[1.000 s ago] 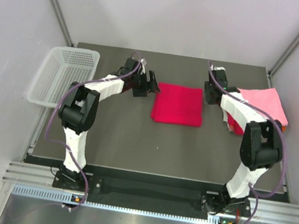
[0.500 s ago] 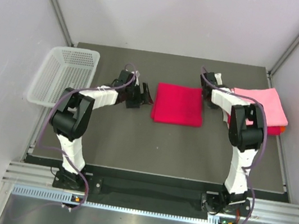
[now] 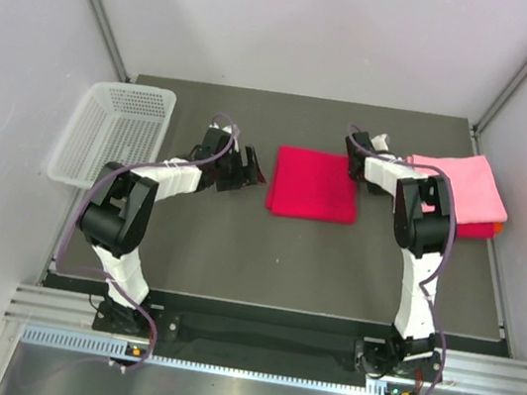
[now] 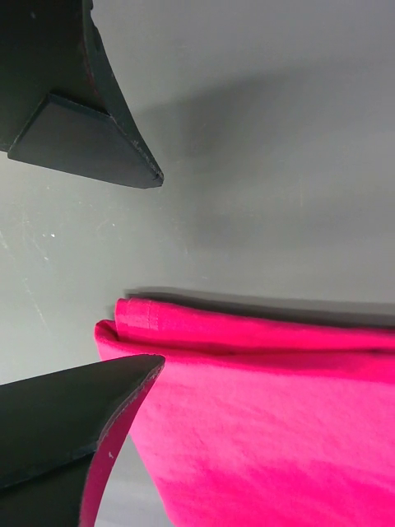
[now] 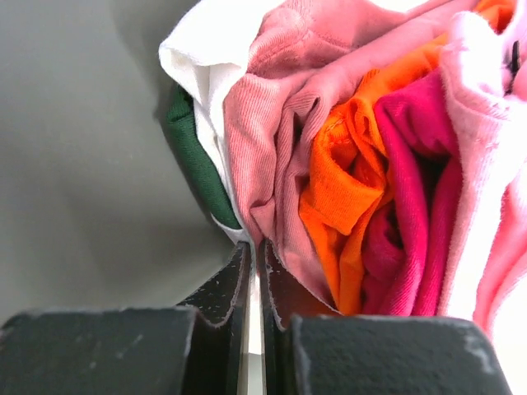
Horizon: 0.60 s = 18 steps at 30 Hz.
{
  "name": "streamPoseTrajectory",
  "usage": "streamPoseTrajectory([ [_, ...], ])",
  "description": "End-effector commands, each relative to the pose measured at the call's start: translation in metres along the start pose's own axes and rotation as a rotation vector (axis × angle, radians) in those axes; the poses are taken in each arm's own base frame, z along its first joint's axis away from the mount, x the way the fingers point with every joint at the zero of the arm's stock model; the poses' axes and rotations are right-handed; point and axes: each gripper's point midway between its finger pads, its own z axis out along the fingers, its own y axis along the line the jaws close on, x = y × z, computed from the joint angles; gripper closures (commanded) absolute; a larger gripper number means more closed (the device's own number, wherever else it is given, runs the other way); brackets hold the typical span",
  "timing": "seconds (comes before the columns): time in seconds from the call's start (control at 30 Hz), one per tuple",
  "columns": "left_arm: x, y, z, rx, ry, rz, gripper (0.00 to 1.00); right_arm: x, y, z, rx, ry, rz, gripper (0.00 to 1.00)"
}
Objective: Fold and stack the t-shirts
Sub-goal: Neatly place the folded tshirt to the corner
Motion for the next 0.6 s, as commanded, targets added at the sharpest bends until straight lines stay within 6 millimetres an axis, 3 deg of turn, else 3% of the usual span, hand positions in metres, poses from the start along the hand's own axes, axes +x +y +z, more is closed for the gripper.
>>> streamPoseTrajectory([
  [0.0,-0.025,-0.012,-0.011,0.040,-0.099,0.015,0.14,-0.015,0.008,-0.019,-0.094,-0.030,0.073,1.00],
  [0.03,-0.024,-0.011,-0.011,0.037,-0.097,0.011,0.14,-0.020,0.020,-0.026,-0.165,-0.042,0.103,1.00],
  [0.13,-0.024,-0.010,-0.009,0.036,-0.094,0.010,0.14,-0.035,0.028,-0.048,-0.262,-0.078,0.155,1.00],
  [0.43,-0.022,-0.008,-0.006,0.035,-0.082,0.007,0.14,-0.074,0.034,-0.089,-0.349,-0.143,0.172,1.00],
  [0.47,-0.023,-0.008,-0.006,0.036,-0.086,0.006,0.14,-0.074,0.037,-0.089,-0.357,-0.140,0.168,0.98],
  [0.5,-0.022,-0.008,-0.006,0.034,-0.083,0.006,0.14,-0.078,0.037,-0.092,-0.360,-0.145,0.181,0.76],
  [0.57,-0.023,-0.008,-0.007,0.038,-0.086,0.008,0.14,-0.081,0.034,-0.095,-0.363,-0.149,0.189,0.71],
])
